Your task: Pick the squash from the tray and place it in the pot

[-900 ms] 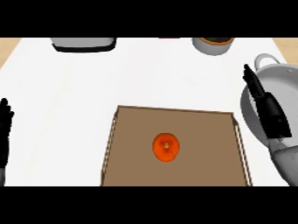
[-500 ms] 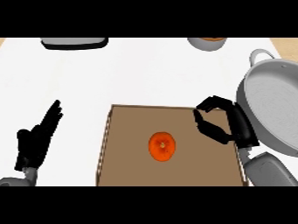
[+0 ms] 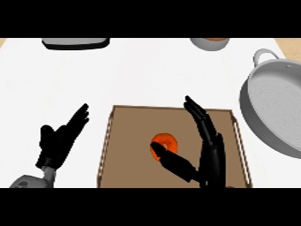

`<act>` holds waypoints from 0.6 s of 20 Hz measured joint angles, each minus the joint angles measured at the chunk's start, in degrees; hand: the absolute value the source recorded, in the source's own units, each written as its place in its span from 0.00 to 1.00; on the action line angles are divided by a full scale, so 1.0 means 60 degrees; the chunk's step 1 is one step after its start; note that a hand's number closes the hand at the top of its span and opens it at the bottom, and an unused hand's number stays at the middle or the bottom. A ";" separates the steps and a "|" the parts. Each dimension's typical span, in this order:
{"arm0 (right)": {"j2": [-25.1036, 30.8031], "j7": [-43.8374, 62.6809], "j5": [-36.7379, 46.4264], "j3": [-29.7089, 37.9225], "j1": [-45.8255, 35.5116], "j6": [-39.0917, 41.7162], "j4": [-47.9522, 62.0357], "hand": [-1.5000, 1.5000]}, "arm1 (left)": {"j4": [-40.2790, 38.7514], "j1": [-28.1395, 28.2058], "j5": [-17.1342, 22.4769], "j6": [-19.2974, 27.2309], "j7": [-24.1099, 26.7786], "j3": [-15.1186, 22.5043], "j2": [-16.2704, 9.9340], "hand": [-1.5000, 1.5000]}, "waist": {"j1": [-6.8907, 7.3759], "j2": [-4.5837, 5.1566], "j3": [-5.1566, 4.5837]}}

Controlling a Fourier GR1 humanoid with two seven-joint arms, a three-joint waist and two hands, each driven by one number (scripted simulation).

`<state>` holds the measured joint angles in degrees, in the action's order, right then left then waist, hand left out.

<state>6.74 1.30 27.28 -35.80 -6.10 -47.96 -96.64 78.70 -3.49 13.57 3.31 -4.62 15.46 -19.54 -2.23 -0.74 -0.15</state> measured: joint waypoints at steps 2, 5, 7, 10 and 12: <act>-0.0146 0.1147 0.0962 -0.0394 0.0241 0.0249 -0.0452 0.00 | 0.0058 -0.0065 0.0000 -0.0072 -0.0132 0.0041 0.0024 0.50 | 0.0045 0.0006 -0.0008; -0.0200 0.2965 0.1898 -0.0583 0.0524 0.1141 -0.1106 0.00 | 0.0014 -0.0103 0.0002 -0.0116 -0.0203 0.0020 0.0030 0.50 | 0.0044 0.0009 -0.0022; -0.0262 0.4223 0.2356 -0.0577 0.0594 0.1888 -0.1678 0.00 | 0.0066 -0.0053 -0.0013 -0.0134 -0.0208 0.0064 0.0085 0.50 | 0.0085 0.0018 -0.0020; -0.0582 0.6015 0.2811 -0.0559 0.0441 0.2955 -0.2398 0.00 | 0.0071 -0.0118 -0.0074 -0.0176 -0.0264 0.0103 0.0150 0.50 | 0.0177 0.0050 -0.0010; -0.0788 0.7158 0.2947 -0.0497 0.0068 0.3483 -0.2691 0.00 | 0.0131 -0.0167 -0.0090 -0.0210 -0.0350 0.0120 0.0224 0.50 | 0.0250 0.0069 -0.0001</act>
<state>2.01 44.25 44.96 -38.78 -5.69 -27.06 -112.79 79.49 -4.50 13.03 2.05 -6.72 16.18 -18.20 -0.73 -0.32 -0.16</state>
